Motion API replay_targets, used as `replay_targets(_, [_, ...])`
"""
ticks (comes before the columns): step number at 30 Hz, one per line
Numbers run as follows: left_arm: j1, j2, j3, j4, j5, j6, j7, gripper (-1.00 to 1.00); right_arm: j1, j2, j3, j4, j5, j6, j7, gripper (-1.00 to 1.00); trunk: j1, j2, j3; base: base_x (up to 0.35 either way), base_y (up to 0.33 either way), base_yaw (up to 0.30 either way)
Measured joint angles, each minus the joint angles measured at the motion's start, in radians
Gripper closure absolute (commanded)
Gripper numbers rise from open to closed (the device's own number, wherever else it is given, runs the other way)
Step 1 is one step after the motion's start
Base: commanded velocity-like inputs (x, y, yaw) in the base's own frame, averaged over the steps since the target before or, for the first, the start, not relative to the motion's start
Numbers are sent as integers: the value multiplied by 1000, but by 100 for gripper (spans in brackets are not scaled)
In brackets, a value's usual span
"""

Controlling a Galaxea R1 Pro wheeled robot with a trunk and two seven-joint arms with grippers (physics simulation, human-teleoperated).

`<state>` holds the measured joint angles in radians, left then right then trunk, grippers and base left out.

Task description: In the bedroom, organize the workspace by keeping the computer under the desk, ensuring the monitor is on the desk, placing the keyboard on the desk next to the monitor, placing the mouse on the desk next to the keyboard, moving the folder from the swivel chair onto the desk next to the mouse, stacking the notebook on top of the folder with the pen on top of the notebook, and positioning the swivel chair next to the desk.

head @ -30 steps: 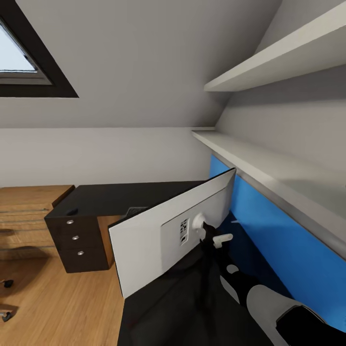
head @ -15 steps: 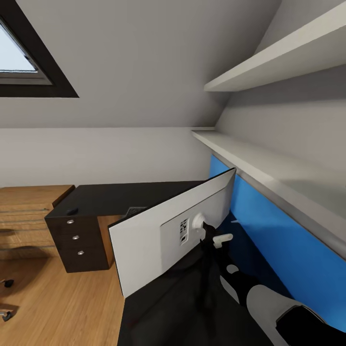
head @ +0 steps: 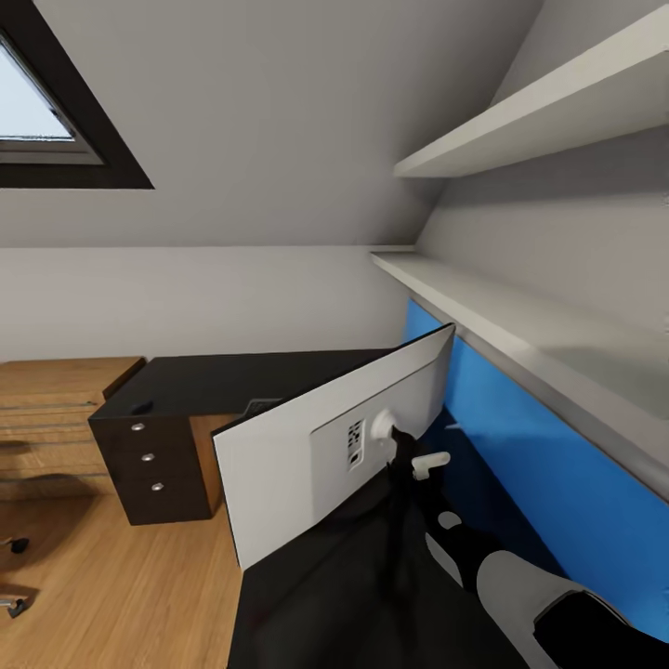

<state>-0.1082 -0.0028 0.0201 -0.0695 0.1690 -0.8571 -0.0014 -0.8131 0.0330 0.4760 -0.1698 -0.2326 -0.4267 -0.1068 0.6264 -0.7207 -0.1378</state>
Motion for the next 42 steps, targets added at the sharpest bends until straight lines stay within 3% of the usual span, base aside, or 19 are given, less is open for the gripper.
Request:
replay_targets(31, [0, 0, 1, 0, 0, 1, 0, -100, 0, 1, 0, 0, -3, -1, 0, -100, 0, 0, 0, -261, 2, 0])
replay_targets(42, [0, 1, 1, 0, 2, 6, 1, -100, 1, 3, 1, 1, -9, -1, -1, -100, 0, 0, 0, -269, 151, 0])
